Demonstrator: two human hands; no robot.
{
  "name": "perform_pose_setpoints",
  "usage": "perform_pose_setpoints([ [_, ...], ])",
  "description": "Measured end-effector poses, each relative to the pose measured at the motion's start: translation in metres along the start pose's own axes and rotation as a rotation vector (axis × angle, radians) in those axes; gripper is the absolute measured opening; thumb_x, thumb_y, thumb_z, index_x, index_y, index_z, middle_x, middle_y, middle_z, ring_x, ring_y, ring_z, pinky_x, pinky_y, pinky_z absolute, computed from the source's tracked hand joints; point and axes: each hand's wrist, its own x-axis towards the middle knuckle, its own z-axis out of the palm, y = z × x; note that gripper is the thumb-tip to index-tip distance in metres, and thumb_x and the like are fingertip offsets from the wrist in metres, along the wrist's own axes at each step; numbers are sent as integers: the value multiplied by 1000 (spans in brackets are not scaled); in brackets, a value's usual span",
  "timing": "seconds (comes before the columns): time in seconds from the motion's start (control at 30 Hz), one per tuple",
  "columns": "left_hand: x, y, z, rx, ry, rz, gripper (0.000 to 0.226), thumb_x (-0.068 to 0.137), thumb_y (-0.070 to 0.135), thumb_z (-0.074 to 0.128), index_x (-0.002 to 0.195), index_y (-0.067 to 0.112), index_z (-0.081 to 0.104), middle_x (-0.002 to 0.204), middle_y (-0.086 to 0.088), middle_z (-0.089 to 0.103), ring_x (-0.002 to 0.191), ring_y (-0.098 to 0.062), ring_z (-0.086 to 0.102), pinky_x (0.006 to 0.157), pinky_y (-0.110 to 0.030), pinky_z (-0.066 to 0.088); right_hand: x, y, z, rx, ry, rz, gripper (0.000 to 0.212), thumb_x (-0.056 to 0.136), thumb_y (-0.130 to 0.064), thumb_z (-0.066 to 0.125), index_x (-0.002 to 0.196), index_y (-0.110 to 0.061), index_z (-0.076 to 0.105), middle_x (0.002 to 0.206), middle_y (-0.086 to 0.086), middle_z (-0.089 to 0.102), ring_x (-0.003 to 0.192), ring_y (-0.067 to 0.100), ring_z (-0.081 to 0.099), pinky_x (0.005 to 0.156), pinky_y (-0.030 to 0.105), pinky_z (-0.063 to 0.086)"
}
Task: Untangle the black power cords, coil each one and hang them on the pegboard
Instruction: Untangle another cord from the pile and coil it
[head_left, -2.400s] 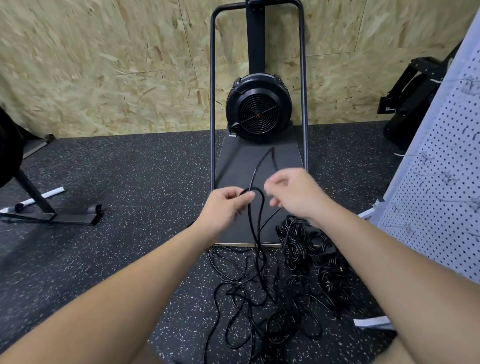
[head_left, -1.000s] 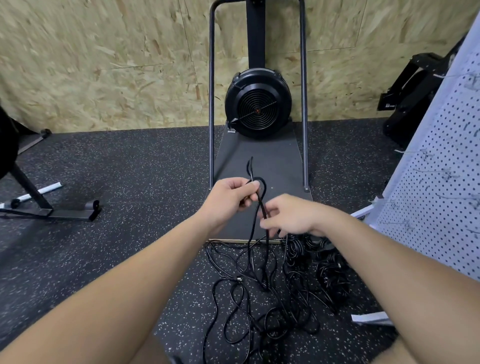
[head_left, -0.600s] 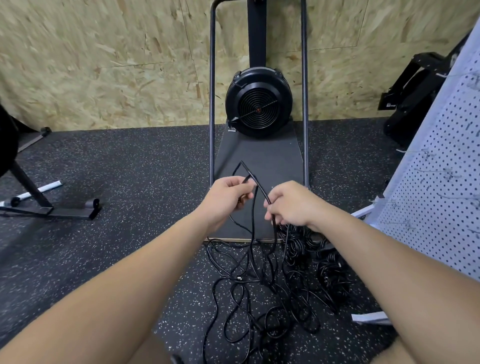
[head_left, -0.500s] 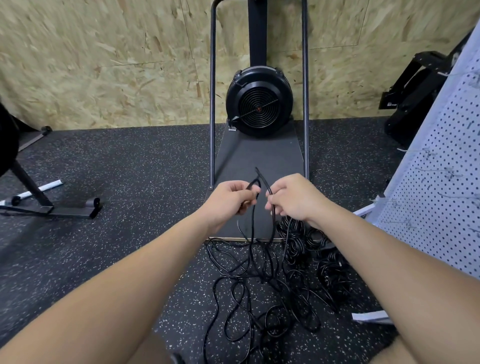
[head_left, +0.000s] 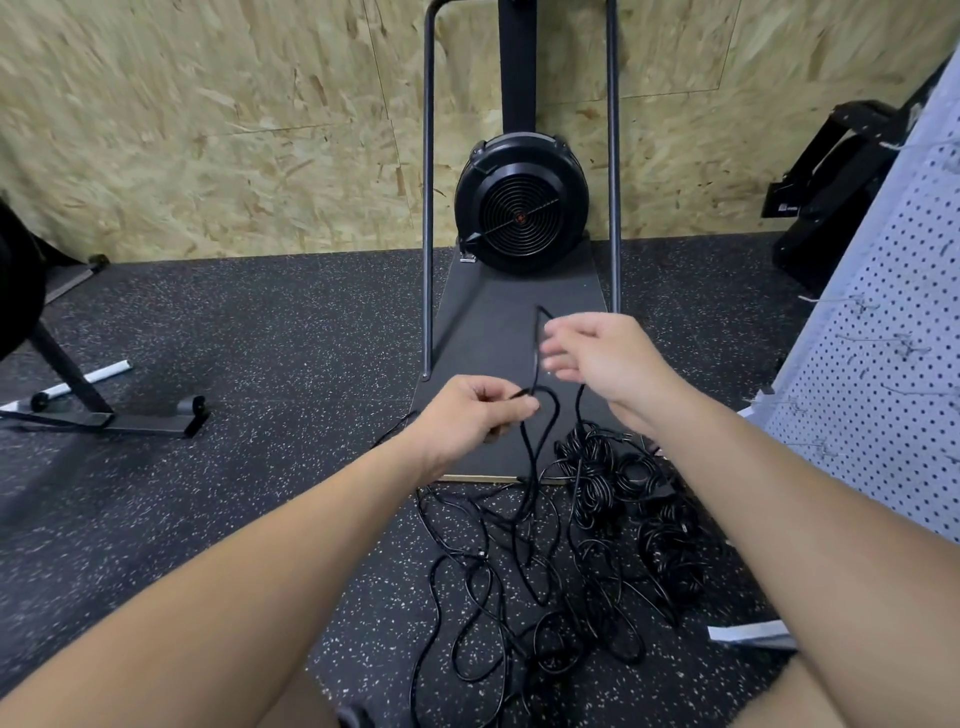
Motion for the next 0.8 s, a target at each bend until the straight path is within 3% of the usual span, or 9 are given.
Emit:
perform_pose_setpoints([
  [0.07, 4, 2, -4, -51, 102, 12, 33, 99, 22, 82, 96, -10, 72, 74, -6, 60, 63, -13, 46, 60, -25, 35, -4, 5, -1, -230, -15, 6, 35, 103, -2, 51, 104, -21, 81, 90, -1, 83, 89, 19, 81, 96, 47, 65],
  [0.13, 5, 7, -7, -90, 146, 35, 27, 100, 22, 80, 94, -3, 73, 76, -6, 63, 63, -13, 47, 59, -25, 35, -10, 8, -1, -395, -125, 21, 42, 98, 4, 47, 102, -20, 81, 88, -2, 83, 84, 20, 81, 90, 47, 66],
  [0.27, 7, 16, -6, -189, 178, 100, 24, 102, 25, 77, 96, 3, 71, 82, -12, 60, 61, -13, 45, 57, -21, 35, -21, 19, 7, -585, -546, 91, 38, 99, 4, 60, 128, -15, 74, 118, 2, 79, 83, 15, 81, 67, 24, 60],
  [0.37, 9, 19, -7, -229, 193, 111, 26, 105, 27, 74, 87, 9, 68, 79, -11, 57, 60, -12, 43, 56, -22, 34, -27, 31, 14, -625, -662, 73, 25, 100, -7, 71, 124, -12, 74, 113, 7, 81, 89, 17, 81, 77, 31, 64],
  [0.43, 8, 21, -9, -230, 198, 100, 28, 106, 27, 72, 84, 11, 66, 75, -8, 55, 58, -11, 43, 54, -19, 35, -28, 33, 18, -601, -663, 79, 14, 104, -16, 72, 117, -13, 75, 107, 8, 82, 93, 16, 82, 92, 43, 65],
  [0.5, 8, 21, -10, -245, 186, 96, 26, 106, 26, 72, 85, 13, 66, 74, -4, 58, 58, -10, 43, 53, -18, 36, -27, 33, 21, -616, -615, 84, 12, 103, -27, 74, 109, -16, 76, 99, 6, 83, 92, 16, 82, 94, 47, 63],
  [0.67, 5, 21, -9, -249, 145, 73, 23, 107, 26, 72, 92, 9, 66, 74, -3, 59, 59, -11, 44, 54, -19, 34, -22, 31, 20, -759, -446, 27, 18, 101, -37, 78, 108, -22, 72, 86, -3, 83, 80, 12, 78, 71, 31, 56],
  [0.73, 4, 22, -8, -267, 127, 71, 22, 106, 26, 72, 99, 6, 67, 76, -3, 60, 61, -11, 45, 54, -20, 33, -21, 31, 20, -724, -414, -12, 23, 99, -35, 79, 117, -23, 71, 93, -5, 83, 76, 8, 76, 67, 29, 54],
  [0.8, 4, 23, -6, -282, 115, 65, 22, 106, 26, 72, 106, 4, 68, 77, -2, 61, 62, -11, 46, 54, -20, 33, -19, 33, 21, -676, -399, -62, 27, 99, -33, 80, 123, -24, 72, 105, -8, 80, 79, 9, 77, 73, 32, 58],
])
